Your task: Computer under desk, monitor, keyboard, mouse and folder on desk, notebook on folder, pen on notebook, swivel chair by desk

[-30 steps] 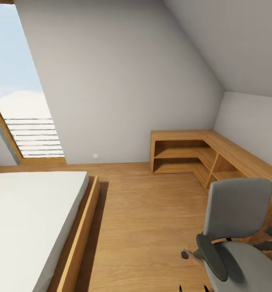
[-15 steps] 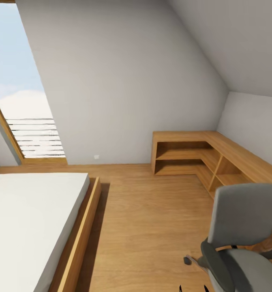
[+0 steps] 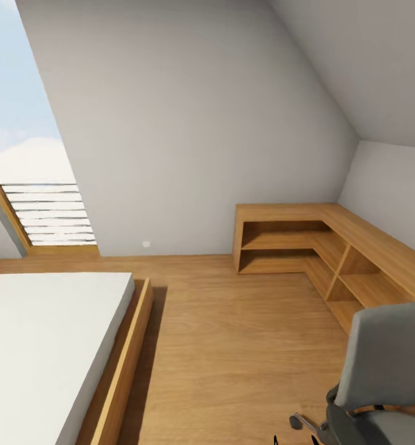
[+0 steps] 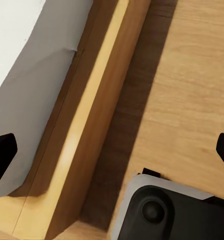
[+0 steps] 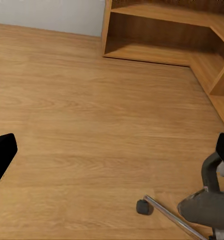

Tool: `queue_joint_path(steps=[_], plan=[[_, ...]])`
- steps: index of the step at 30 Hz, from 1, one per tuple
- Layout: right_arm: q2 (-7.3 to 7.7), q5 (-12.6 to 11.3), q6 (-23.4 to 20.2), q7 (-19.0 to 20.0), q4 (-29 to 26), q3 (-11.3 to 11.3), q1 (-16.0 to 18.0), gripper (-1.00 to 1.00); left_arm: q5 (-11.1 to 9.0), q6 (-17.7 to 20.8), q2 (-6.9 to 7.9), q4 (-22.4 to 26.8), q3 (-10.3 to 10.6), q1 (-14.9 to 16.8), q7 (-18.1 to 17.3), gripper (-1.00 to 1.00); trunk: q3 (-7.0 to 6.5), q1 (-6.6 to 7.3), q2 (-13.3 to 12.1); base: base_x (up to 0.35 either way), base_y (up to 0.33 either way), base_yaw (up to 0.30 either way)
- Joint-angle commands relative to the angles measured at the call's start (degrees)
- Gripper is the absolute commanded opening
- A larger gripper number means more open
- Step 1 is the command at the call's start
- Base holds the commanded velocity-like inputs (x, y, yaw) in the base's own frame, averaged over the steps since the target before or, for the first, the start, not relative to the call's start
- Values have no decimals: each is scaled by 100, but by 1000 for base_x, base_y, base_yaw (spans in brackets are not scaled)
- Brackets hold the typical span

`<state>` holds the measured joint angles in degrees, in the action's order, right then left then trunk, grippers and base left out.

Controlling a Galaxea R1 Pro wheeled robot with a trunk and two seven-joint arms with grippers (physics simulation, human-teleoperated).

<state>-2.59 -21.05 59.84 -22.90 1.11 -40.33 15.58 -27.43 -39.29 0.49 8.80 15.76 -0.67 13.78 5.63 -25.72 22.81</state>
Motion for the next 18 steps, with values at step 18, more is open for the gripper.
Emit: queue_joint_path(steps=[18], plan=[[-4, -22, 16, -22, 12, -49, 7, 100, -17, 1, 4, 16, 49, -3, 45, 100, 11, -6, 11, 295, 171, 0]])
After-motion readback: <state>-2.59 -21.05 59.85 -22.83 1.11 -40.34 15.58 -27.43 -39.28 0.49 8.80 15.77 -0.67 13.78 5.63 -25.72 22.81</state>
